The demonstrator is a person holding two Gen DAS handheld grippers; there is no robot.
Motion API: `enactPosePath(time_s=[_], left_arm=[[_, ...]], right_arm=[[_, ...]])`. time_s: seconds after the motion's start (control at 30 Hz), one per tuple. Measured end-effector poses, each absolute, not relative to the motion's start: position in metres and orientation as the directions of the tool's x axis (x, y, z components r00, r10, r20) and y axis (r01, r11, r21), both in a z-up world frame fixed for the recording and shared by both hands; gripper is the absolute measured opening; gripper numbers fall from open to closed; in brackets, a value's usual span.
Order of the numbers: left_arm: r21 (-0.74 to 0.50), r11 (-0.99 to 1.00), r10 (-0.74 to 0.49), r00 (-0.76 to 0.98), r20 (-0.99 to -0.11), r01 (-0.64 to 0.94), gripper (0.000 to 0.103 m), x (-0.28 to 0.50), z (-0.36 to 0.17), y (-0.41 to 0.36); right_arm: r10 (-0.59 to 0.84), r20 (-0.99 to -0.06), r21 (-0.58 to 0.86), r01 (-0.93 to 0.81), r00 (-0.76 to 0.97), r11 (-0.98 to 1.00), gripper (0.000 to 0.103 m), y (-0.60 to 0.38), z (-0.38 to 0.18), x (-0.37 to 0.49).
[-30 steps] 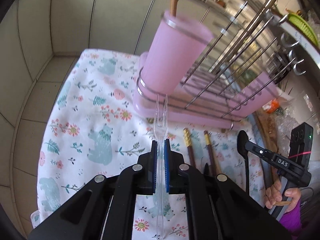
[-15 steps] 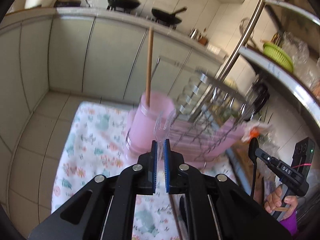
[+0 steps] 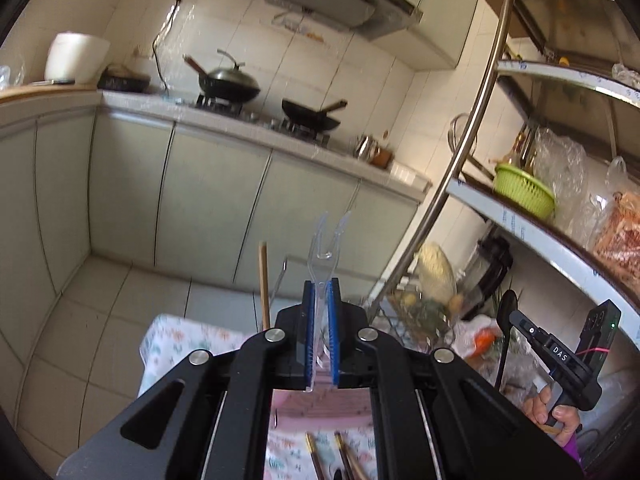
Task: Organize utensils
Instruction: 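Lift the fork and spoon and carry them above the pink cup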
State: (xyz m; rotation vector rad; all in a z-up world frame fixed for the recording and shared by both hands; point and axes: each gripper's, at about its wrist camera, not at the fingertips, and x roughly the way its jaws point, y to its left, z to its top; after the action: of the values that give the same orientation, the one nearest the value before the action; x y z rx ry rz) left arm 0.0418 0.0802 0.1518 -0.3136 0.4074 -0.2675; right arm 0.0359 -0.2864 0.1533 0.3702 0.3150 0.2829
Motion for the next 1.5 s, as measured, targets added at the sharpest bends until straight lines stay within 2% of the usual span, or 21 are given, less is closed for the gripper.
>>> enactPosePath(time_s=[0.13,0.3,0.63,0.8,1.0,1.2,1.5], left_arm=[[-0.311,0.934,-0.276,0.906,-0.32,0.175,0.005,0.05,0.165,0.077],[-0.249,0.958,-0.226,0.912,-0.341,0.144,0.005,0.065,0.16,0.071],[-0.194,0.975,-0.193,0.833,-0.519,0.105,0.005,0.105,0.113,0.059],[-0.216,0.972,-0.201,0.805,-0.559,0.093,0.005,0.117,0.09,0.061],[-0.241,0.967,-0.208,0.799,-0.564,0.082,0.005,0.119,0.079,0.064],[-0.256,0.963,-0.218,0.801,-0.557,0.084,0.005,0.118,0.076,0.068],[-0.278,0.957,-0.235,0.796,-0.558,0.088,0.006,0.119,0.071,0.067]], right_arm=[[0.308,-0.202,0.395,-0.211,0.93,0.894,0.002,-0.289,0.167,0.044],[0.268,-0.154,0.39,-0.191,0.951,0.901,0.002,-0.293,0.175,0.051],[0.138,-0.074,0.379,-0.101,0.988,0.92,0.002,-0.301,0.176,0.066],[0.062,-0.041,0.351,-0.044,0.997,0.935,0.002,-0.301,0.166,0.076],[0.024,-0.051,0.345,-0.004,0.998,0.939,0.002,-0.303,0.147,0.093],[0.016,-0.015,0.355,-0.01,1.0,0.935,0.002,-0.302,0.143,0.1],[0.01,-0.05,0.319,0.006,0.999,0.948,0.002,-0.292,0.119,0.097]])
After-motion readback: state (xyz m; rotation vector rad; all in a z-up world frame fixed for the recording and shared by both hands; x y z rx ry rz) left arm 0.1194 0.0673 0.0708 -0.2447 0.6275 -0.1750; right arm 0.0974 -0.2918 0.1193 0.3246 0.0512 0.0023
